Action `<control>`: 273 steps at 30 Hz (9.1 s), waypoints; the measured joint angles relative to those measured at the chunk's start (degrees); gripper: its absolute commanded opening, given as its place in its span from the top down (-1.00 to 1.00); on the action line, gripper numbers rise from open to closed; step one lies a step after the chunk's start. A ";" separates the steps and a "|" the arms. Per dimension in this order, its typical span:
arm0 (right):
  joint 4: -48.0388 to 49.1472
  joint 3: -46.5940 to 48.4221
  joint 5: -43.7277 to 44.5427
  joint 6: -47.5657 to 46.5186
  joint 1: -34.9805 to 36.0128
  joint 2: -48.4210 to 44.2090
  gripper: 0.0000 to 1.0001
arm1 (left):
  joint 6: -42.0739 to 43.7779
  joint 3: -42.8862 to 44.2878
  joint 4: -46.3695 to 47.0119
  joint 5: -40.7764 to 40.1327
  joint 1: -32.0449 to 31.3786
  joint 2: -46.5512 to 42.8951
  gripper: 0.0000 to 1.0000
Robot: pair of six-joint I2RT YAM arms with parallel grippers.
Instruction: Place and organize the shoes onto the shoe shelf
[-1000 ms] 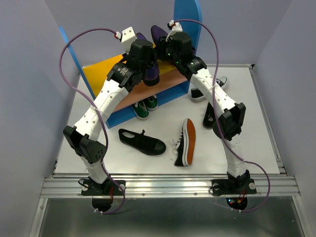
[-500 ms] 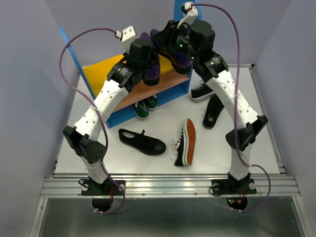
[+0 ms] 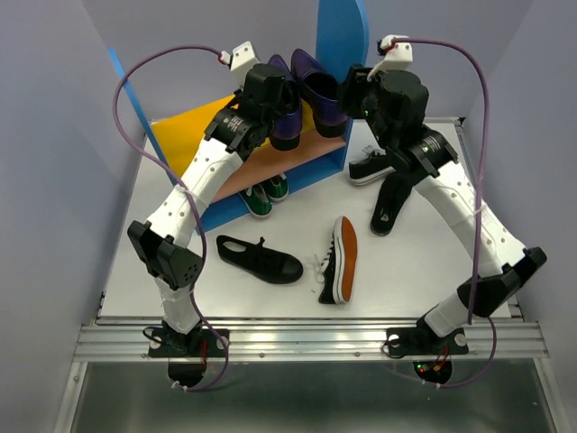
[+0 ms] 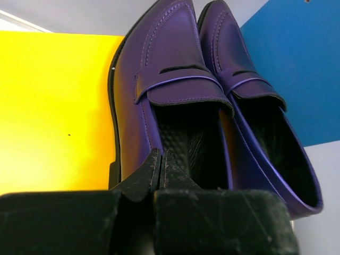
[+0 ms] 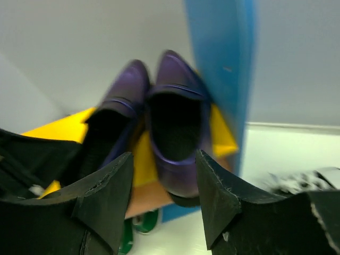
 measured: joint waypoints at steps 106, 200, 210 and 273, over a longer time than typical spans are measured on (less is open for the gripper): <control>-10.64 -67.25 -17.11 20.63 -4.24 -21.03 -0.57 | 14.84 -41.03 6.16 4.00 -8.15 -39.08 -0.30; -20.85 -55.69 10.80 29.42 -4.22 -34.23 -1.00 | -19.76 -41.94 -5.27 -1.07 -19.30 -17.92 1.00; -20.81 -55.47 10.75 28.79 -4.22 -33.00 -1.00 | -22.12 -37.16 -4.09 -5.25 -16.35 -13.68 1.00; -20.41 -55.04 8.24 28.63 -4.22 -31.85 -1.00 | -8.90 -32.50 8.74 -1.88 -7.78 -6.27 -0.32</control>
